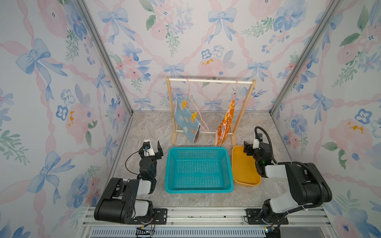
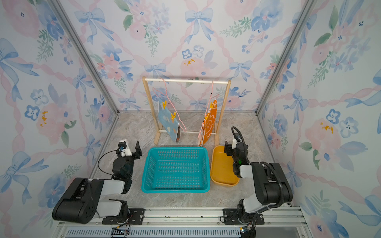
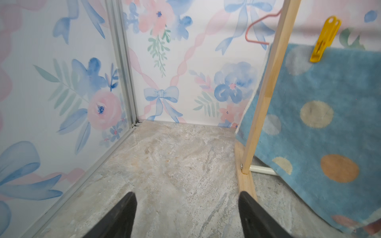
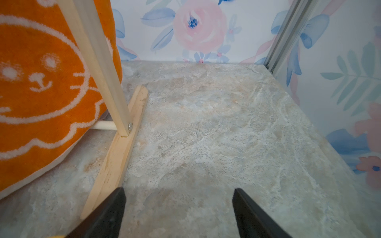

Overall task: Remove the clothespins securing towels to the hanger
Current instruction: Pick up the hanger from the clothesline.

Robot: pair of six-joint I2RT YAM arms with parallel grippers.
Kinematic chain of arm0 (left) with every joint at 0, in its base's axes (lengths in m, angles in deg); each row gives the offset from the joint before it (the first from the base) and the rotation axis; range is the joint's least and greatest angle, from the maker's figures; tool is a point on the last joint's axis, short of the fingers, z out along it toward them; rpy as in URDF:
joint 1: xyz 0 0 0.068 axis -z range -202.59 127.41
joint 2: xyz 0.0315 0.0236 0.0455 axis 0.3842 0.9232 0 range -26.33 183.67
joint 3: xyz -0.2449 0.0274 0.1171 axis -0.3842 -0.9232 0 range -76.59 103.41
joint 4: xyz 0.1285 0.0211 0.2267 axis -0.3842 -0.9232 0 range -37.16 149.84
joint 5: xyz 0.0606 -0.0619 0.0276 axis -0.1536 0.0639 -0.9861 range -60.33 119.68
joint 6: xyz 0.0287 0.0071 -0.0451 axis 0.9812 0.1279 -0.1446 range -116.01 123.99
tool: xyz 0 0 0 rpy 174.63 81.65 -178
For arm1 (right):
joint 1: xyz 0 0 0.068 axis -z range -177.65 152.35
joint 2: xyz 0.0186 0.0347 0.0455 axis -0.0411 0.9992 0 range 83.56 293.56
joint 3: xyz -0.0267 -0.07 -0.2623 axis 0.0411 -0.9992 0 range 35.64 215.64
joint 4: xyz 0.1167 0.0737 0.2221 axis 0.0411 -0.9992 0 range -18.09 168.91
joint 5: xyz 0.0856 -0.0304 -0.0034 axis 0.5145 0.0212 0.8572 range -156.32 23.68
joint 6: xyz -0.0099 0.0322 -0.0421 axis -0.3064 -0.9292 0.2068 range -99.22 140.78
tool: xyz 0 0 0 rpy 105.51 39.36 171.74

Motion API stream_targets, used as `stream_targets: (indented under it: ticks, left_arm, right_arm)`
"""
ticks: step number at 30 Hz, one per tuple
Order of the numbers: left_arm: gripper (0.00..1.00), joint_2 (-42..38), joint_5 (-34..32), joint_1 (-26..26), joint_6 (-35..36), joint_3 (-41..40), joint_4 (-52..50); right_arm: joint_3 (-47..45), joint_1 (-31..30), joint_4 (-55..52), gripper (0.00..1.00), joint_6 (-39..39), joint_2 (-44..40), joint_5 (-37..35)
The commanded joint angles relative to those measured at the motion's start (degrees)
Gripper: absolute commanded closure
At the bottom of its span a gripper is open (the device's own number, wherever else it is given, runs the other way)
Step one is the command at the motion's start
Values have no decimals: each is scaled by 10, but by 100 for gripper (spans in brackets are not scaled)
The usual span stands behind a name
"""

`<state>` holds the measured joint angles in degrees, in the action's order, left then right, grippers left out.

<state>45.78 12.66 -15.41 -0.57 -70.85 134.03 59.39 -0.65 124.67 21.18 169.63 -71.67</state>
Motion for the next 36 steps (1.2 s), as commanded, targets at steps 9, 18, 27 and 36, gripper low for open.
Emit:
stream_targets:
  ticks: [9,18,27,36]
  left_arm:
    - [26,-235,-66,58,-75,78,-220]
    - [29,-188,23,152,-94,238,-360]
    - [30,-99,3,238,-36,384,-411]
    - [31,15,-17,268,17,504,-429]
  right_arm:
    - [86,-81,-290,23,-1,-145,-96]
    - [83,-139,-351,25,-26,-238,-118]
    - [43,-146,-338,27,-63,-253,-116]
    - [50,-151,-322,29,-73,-236,-111]
